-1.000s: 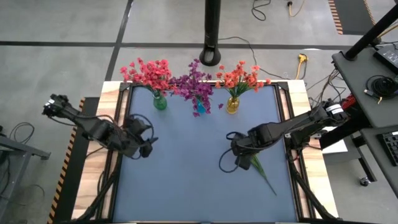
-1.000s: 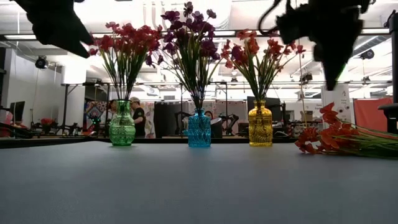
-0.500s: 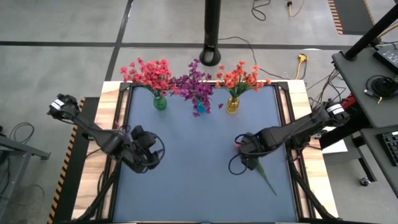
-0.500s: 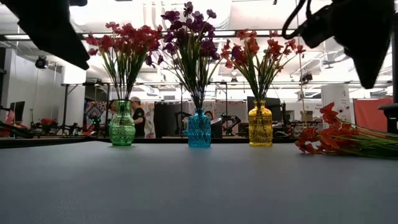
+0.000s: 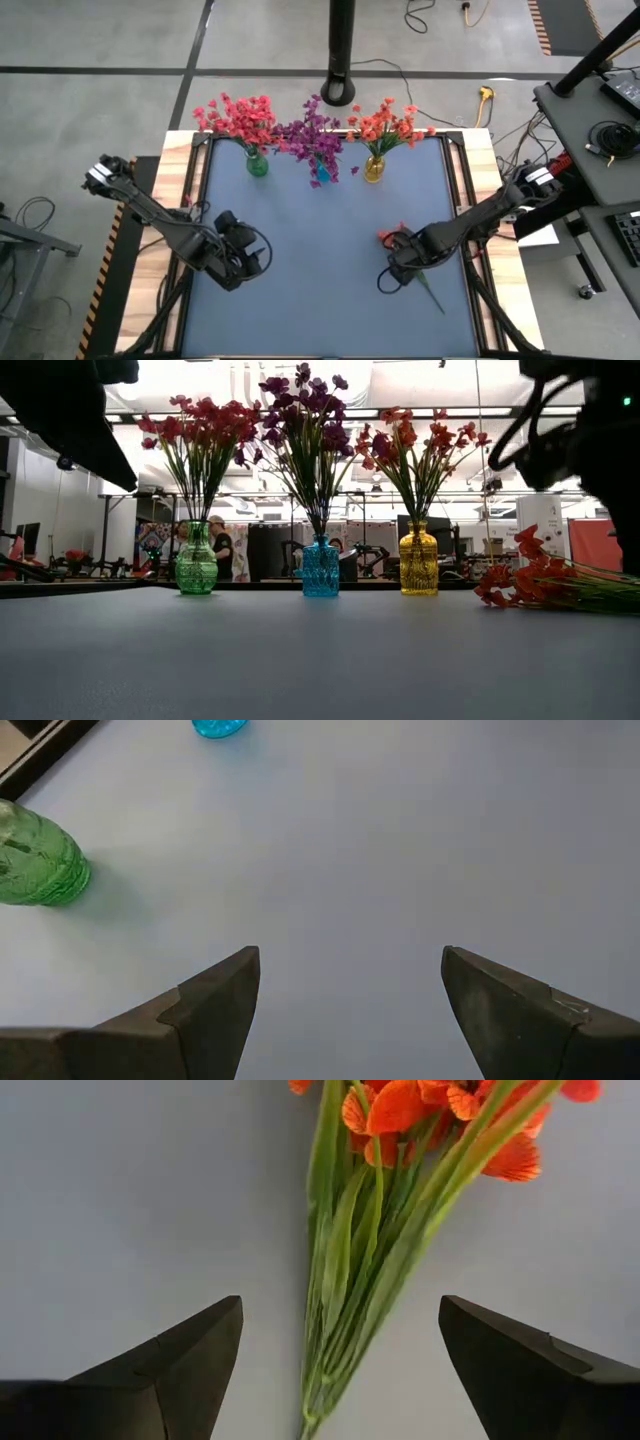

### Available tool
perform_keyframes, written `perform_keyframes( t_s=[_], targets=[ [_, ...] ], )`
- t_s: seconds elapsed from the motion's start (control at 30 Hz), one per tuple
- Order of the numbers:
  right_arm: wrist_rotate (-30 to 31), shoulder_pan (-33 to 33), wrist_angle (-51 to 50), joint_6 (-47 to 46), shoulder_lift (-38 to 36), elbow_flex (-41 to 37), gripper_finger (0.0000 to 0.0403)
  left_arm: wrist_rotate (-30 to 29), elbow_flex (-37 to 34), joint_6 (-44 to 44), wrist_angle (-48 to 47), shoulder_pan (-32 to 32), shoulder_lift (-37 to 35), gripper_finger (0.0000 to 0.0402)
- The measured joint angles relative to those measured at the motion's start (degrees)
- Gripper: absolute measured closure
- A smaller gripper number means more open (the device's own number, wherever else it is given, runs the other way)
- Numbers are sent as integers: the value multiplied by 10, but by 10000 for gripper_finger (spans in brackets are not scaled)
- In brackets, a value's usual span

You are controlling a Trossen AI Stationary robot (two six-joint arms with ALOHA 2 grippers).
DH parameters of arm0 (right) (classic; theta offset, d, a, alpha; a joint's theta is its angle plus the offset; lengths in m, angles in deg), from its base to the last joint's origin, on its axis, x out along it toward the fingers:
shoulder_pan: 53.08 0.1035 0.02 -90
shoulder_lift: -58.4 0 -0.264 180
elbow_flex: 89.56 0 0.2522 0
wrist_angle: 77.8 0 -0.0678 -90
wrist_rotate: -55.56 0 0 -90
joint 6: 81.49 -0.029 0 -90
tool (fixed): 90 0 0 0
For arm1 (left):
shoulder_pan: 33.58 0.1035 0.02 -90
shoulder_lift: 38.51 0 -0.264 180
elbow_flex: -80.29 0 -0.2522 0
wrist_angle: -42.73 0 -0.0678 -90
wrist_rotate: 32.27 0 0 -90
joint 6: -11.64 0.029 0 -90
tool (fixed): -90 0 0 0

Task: Sort flowers into vase by color
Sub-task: Put the orange flower into the green vase

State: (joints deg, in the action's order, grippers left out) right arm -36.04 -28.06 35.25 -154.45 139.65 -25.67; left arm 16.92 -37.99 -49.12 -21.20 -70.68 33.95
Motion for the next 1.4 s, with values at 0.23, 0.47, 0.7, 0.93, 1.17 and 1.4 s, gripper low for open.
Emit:
perform_keyframes(
  t_s=[0.23, 0.47, 0.7, 0.93, 1.17, 1.4],
  targets=[
    [1, 0, 83, -12, 0, -59, 74, 9, 0, 0, 0, 0, 14, 107],
    [6, 0, 89, -20, 4, -71, 103, 7, 0, 0, 0, 0, 21, 107],
    [14, 0, 96, -10, 31, -70, 188, -5, 0, 0, 2, 0, 23, 107],
    [15, -1, 93, -19, 29, -66, 278, -8, 0, 0, 2, 0, 22, 107],
    [16, -2, 91, -7, 29, -52, 347, -9, 0, 0, 3, 0, 22, 107],
    [1, -3, 83, 24, 17, -25, 371, -10, 0, 2, 12, 0, 22, 107]
  ],
)
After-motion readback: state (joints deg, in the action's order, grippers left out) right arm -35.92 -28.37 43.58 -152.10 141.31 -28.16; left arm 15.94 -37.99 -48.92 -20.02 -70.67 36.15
